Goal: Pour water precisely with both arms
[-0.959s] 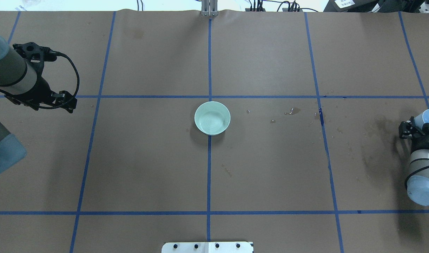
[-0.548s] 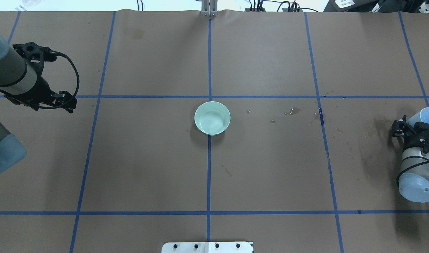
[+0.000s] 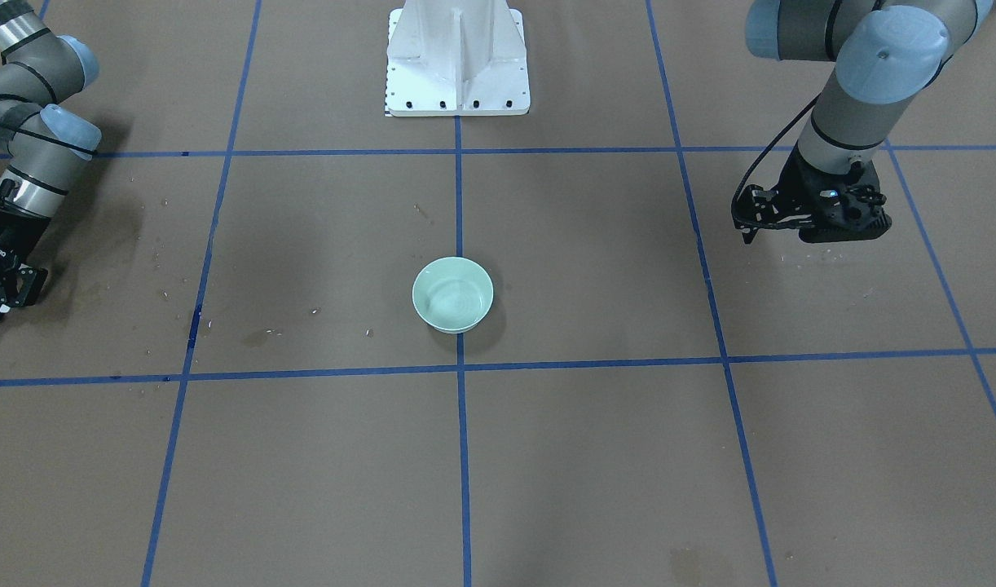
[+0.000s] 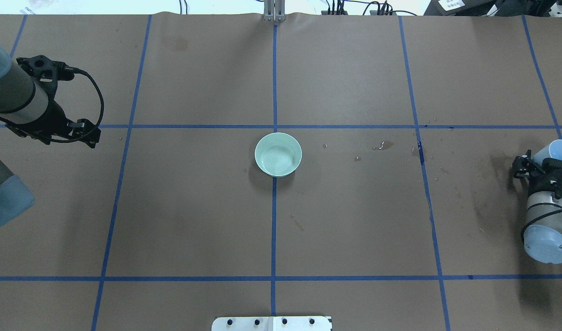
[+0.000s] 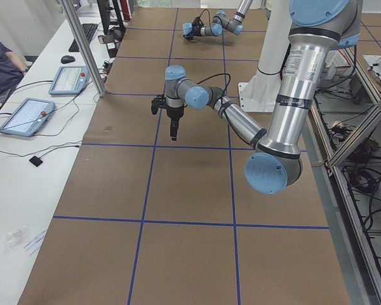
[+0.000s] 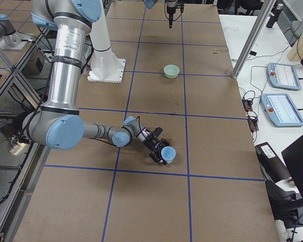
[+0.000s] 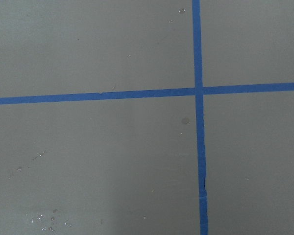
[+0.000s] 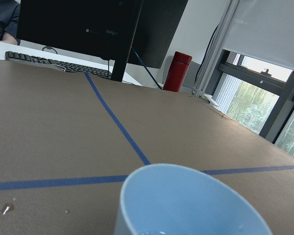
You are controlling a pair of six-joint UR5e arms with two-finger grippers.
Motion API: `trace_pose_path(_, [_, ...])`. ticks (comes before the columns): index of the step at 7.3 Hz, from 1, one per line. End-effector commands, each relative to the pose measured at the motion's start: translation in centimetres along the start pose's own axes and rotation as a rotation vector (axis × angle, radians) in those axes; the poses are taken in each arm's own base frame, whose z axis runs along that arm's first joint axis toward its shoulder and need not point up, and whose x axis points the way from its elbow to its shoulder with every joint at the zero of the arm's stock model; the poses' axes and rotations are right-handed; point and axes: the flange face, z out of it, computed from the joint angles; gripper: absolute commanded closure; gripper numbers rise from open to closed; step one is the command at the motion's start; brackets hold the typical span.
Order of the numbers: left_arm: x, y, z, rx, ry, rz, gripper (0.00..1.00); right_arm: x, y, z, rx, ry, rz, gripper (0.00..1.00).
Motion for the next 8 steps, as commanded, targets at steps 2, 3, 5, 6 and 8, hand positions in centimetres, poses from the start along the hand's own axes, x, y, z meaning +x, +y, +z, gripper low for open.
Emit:
trace_pose_path(2, [0.0,0.0,-0.1,0.001,0.001,0.001,0.0,0.8,-0.3,0.6,0.006,0.017,-0.006,0.03])
trace_pose_path(3, [0.1,0.0,0.0,0.001,0.001,0.001,0.0,0.9,-0.4,0.8,0.008,0.021,-0.014,0.13])
trace_pose_path(5, [0.1,0.0,-0.1,0.002,0.002,0.0,0.0,0.9,-0.5,0.9,0.01,0.022,-0.012,0.52])
trace_pose_path(6, [0.1,0.0,-0.1,0.002,0.002,0.0,0.0,0.9,-0.9,1.1,0.013,0.028,-0.015,0.71])
trace_pose_path(8, [0.1,0.0,-0.2,0.003,0.003,0.001,0.0,1.0,-2.2,1.5,0.022,0.04,-0.009,1.0])
